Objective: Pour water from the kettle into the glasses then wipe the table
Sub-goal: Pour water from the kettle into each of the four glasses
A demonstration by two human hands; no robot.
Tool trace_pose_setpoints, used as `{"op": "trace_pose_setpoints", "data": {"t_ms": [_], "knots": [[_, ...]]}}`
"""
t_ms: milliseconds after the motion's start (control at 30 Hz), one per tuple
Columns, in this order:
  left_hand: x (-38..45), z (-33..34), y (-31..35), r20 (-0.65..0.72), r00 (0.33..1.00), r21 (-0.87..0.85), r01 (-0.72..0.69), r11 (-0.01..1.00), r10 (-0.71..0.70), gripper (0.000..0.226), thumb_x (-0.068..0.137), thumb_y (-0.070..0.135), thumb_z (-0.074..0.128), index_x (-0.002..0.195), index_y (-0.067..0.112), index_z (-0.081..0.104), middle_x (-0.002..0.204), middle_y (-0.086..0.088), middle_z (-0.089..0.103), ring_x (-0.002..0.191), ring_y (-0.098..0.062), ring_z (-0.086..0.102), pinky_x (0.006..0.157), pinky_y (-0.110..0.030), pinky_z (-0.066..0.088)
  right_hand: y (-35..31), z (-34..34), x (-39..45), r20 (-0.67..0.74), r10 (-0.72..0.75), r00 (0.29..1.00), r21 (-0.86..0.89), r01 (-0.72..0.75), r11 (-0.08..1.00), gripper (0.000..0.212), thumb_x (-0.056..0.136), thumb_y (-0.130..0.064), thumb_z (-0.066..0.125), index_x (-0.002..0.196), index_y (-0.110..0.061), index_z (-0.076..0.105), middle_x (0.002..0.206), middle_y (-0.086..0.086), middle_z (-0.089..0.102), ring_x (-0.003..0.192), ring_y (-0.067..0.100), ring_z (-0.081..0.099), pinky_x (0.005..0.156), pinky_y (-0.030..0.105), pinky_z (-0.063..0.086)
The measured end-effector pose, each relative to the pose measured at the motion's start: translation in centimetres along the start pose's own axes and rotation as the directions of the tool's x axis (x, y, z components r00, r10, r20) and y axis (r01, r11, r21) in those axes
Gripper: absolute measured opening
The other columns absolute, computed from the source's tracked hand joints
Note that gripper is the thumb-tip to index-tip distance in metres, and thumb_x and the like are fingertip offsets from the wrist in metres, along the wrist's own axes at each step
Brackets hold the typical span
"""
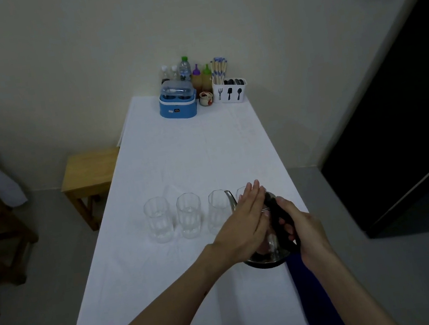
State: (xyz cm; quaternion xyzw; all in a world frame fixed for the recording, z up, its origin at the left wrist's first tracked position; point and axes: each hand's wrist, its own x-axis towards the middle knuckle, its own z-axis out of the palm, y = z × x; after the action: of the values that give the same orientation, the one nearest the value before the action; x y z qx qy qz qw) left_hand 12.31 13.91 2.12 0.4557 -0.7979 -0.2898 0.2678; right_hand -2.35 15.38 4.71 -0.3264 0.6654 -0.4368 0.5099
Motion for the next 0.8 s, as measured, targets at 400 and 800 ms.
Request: {"op": "trace_pose_setpoints", "data": {"t_ms": [400, 800], "knots": [[3.5, 1.0, 3.3, -0.081, 0.993, 0.035, -0.083, 0.996, 0.086, 0.055, 0.105, 0.032, 0.023, 0.153, 0.009, 0.007, 0.162, -0.002, -0.001, 0.147, -0.007, -0.011, 0.121, -0.028, -0.003, -2.1, -3.8, 1.9, -0.074, -0.095, 0.993, 0.024, 0.097, 0.995, 0.038, 0.075, -0.052, 0.077, 0.086, -0.016, 0.079, 0.081, 0.003, 0.077, 0.080, 0.020, 0.071, 0.075, 0.035, 0.056], [4.5, 3.5, 3.2, -0.042, 0.986, -0.205, 0.146, 0.968, -0.158, 0.057, 0.105, 0.036, 0.022, 0.153, 0.011, 0.005, 0.162, -0.002, -0.006, 0.148, -0.010, -0.010, 0.121, -0.029, -0.003, -4.1, -5.2, 5.3, 0.017, -0.168, 0.986, -0.418, 0.159, 0.895, 0.049, 0.080, -0.058, 0.071, 0.075, -0.009, 0.077, 0.078, 0.008, 0.076, 0.076, 0.022, 0.070, 0.068, 0.032, 0.051]]}}
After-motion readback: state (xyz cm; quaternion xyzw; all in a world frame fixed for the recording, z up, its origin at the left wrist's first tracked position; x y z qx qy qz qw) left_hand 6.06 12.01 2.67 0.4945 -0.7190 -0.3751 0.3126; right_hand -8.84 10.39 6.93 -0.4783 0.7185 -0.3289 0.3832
